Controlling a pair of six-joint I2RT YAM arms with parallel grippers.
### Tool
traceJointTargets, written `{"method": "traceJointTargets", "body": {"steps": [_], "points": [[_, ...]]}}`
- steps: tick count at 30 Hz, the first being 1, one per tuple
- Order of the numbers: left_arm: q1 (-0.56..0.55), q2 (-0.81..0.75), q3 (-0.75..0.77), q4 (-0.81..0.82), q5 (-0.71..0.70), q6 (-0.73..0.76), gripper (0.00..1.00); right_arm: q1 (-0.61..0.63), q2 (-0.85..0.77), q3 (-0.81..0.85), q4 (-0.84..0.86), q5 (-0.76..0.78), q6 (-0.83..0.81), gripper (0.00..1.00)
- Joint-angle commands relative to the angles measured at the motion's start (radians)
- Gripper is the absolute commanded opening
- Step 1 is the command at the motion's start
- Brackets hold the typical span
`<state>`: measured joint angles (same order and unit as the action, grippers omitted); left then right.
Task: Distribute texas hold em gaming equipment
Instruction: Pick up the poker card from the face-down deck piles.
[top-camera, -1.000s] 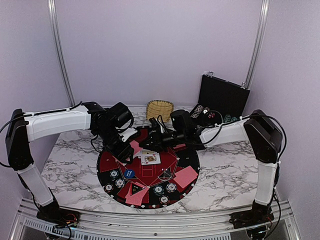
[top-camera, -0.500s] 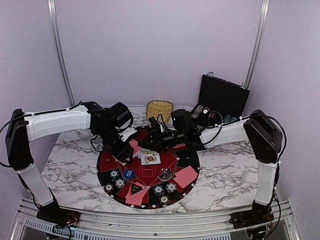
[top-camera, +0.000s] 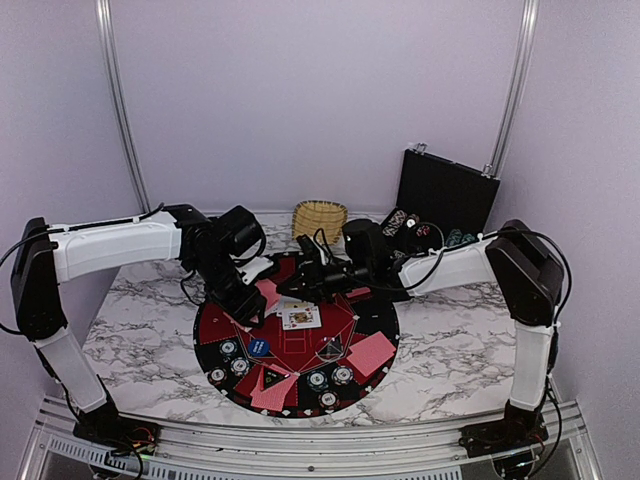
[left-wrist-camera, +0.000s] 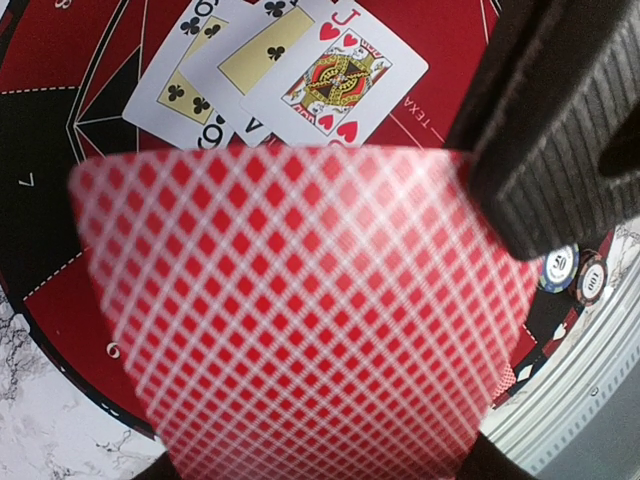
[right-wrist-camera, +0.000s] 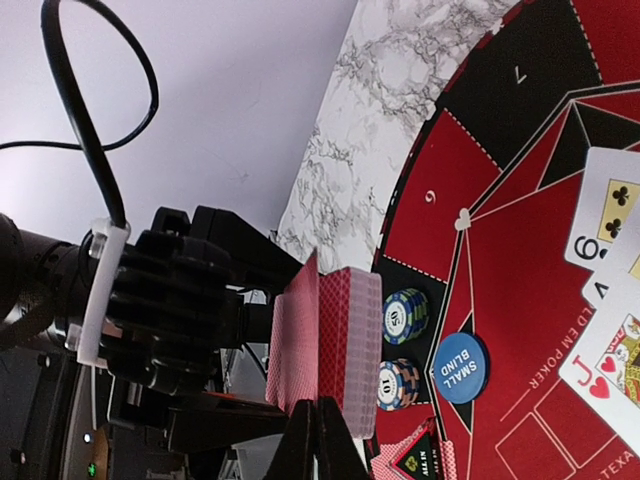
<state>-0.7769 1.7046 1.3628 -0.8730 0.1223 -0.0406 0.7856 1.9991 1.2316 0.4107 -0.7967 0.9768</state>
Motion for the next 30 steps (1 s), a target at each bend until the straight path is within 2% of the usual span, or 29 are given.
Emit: {"method": "traceJointTargets", "body": {"steps": [1, 12, 30], "points": [[0.006, -0.020, -0.010, -0.009, -0.011, -0.005, 0.37, -0.009, 0.008, -0.003, 0.037, 0.001, 0.022, 0.01], [0.017, -0.035, -0.040, 0.011, -0.015, -0.021, 0.37, -0.036, -0.044, -0.110, 0.191, 0.042, 0.152, 0.00], [0.074, -0.040, -0.101, 0.046, -0.028, -0.045, 0.37, -0.081, -0.239, -0.381, 0.281, 0.237, 0.267, 0.00]]}}
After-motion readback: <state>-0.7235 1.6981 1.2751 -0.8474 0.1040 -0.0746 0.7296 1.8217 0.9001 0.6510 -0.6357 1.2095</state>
